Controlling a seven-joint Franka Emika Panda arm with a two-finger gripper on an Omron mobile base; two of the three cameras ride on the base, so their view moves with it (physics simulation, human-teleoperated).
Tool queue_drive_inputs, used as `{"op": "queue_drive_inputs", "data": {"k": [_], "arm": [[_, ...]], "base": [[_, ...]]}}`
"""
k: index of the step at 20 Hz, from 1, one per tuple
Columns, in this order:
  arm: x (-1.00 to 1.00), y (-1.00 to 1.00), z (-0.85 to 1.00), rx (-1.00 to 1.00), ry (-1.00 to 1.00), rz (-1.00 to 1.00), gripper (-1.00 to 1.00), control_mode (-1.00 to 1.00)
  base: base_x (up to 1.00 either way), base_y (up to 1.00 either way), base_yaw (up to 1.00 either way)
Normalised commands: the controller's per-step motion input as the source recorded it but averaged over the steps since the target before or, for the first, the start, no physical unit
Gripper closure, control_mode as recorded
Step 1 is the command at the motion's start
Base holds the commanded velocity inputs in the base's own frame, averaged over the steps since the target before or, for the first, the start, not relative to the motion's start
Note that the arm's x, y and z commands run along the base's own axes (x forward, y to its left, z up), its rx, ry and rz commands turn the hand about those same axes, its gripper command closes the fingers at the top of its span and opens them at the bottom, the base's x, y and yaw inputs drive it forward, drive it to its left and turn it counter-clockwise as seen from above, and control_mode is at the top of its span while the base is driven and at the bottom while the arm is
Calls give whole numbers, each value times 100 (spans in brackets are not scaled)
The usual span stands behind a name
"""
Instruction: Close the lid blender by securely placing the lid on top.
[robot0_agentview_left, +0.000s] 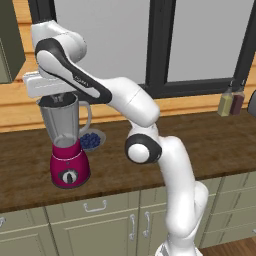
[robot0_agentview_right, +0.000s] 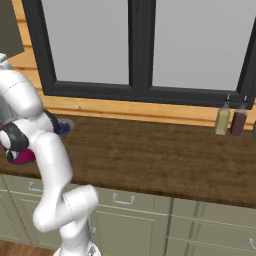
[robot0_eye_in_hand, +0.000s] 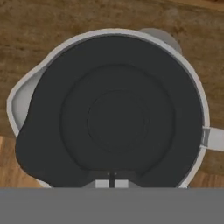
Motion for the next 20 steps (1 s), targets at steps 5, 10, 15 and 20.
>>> {"op": "queue_drive_inputs", "data": {"k": [5,10,15,20], "arm": [[-20,0,-20,0,-3,-6,100,-100],[-48,-22,4,0,-18,-3,-100,-100],[-58,-40,1,5,-26,0,-100,-100],[-59,-57,0,14,-28,0,-100,-100]], "base": [[0,0,0],[0,0,0],[0,0,0],[0,0,0]]}}
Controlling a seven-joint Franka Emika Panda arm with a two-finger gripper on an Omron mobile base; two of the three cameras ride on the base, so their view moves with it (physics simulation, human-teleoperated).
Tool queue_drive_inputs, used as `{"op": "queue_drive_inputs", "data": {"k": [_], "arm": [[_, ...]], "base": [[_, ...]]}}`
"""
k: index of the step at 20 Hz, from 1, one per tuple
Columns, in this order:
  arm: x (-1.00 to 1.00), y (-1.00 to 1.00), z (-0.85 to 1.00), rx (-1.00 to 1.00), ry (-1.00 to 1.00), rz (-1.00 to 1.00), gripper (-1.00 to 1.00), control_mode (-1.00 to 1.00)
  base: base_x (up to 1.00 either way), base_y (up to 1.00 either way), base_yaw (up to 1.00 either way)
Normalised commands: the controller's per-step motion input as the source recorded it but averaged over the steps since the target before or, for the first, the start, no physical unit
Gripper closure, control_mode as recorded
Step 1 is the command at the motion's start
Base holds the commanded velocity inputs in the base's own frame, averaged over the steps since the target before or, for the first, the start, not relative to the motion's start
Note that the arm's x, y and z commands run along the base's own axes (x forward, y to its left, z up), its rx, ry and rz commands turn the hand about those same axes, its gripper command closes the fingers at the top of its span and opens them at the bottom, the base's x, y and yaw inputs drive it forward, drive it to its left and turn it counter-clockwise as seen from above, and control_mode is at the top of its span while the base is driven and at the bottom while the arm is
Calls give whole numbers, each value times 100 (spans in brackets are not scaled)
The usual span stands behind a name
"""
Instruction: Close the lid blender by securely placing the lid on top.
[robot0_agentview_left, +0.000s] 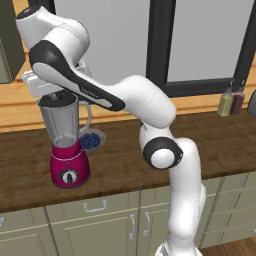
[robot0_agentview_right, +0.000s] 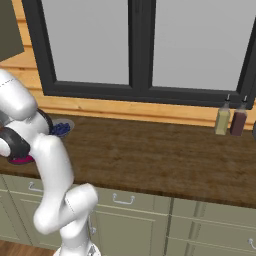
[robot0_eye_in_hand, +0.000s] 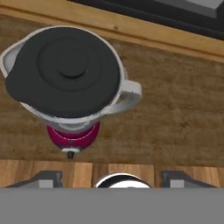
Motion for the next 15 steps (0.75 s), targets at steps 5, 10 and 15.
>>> {"op": "queue_drive_inputs", "data": {"k": [5,10,15], "arm": [[-75,-73,0,21,-29,0,-100,-100],[-89,-93,0,29,-23,0,-100,-100],[-83,-100,-12,32,-14,-2,-100,-100]], "base": [[0,0,0],[0,0,0],[0,0,0]]}}
